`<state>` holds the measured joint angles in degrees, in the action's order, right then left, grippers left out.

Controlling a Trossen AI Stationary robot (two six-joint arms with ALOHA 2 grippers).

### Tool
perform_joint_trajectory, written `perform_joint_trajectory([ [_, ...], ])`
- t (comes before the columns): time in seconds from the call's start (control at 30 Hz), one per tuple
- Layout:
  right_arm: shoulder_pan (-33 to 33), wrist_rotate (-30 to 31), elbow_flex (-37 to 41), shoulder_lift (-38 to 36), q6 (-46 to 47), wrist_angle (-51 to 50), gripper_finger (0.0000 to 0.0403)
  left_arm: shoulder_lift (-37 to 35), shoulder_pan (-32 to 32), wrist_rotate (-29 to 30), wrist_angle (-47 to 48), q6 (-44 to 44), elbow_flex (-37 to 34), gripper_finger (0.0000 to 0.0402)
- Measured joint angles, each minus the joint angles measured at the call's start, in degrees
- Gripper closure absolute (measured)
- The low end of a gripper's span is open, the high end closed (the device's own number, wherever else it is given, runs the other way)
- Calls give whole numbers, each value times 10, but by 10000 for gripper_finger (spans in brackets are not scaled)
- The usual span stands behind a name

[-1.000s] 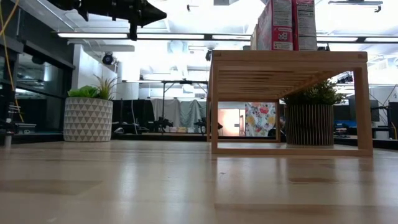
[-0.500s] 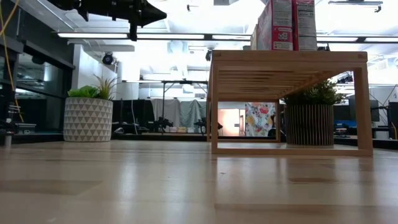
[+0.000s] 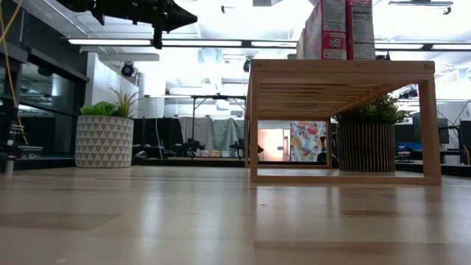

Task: Stack cereal on shelf
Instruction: Put the yellow cereal box on the shelf

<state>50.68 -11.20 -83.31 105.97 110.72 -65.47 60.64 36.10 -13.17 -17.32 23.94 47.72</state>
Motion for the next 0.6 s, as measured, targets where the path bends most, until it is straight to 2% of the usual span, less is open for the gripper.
perform_joint_trajectory([
  [0.4, 0, 4, 0, 0, -7, 6, 214, 0, 0, 1, 16, 0, 0, 401],
  [0.6, 0, -6, -33, -14, -68, 5, 280, 0, 0, 2, 16, -1, 0, 401],
])
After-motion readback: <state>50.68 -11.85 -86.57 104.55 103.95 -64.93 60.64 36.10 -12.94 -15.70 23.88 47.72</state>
